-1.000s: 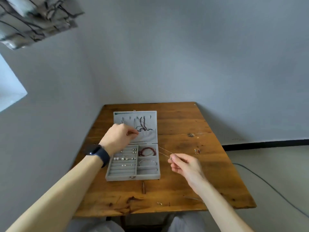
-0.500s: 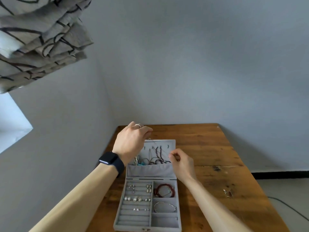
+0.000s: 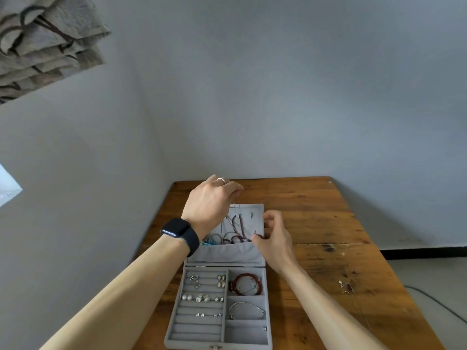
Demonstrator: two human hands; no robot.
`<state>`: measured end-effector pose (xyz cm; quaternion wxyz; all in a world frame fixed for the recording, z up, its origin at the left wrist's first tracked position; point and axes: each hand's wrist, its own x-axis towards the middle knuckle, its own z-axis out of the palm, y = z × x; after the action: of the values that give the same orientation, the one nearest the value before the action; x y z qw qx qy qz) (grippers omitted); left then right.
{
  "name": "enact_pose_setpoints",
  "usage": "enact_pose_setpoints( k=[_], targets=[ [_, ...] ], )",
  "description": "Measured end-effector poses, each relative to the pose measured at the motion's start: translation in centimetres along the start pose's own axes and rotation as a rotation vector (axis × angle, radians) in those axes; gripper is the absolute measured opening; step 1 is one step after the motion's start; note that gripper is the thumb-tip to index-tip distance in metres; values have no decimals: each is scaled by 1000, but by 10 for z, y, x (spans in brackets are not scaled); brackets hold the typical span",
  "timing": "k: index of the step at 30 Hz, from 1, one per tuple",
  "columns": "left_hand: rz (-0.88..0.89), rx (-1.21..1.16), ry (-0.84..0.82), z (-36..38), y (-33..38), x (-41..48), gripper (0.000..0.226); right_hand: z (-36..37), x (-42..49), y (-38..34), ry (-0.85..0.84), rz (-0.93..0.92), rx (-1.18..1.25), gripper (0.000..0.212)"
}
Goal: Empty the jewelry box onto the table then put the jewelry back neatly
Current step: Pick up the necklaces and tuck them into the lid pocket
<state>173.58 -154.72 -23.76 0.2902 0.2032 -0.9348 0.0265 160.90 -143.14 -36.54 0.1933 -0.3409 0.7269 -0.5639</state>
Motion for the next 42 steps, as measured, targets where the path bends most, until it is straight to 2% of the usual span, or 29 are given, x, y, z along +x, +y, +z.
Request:
enact_pose_setpoints(
  k=[4,9,14,18,22,25,27,30,31,39,42],
  targets=[
    [-7,-15,-42,5,6,9,25,0,7,3,-100,211,181,72],
    [4,-23,-190,20,12,9,22,1,16,5,-184,329,277,66],
    [-76,-65,-311,29,16,9,20,-1,21,-1,-230,398,326,60],
    [-92,-87,-374,31,16,11,19,-9,19,-6,-96,218,318,56],
    [-114,-134,-396,36,14,9,16,-11,19,-9,49,-74,45,54],
    [-129,-167,-395,42,15,7,13,-13,20,-8,123,-206,-131,56],
    [-131,-178,-385,44,15,8,12,-15,22,-5,115,-245,-176,48],
    [-122,-186,-356,46,14,8,10,-16,24,-2,58,-264,-203,14],
    [-119,-181,-354,47,13,8,11,-15,24,-1,56,-270,-201,10],
    [-121,-153,-308,56,10,-4,13,-7,23,0,62,-273,-186,5],
    [-59,-6,-258,58,7,-7,19,-6,21,0,88,-288,-195,4]
  ],
)
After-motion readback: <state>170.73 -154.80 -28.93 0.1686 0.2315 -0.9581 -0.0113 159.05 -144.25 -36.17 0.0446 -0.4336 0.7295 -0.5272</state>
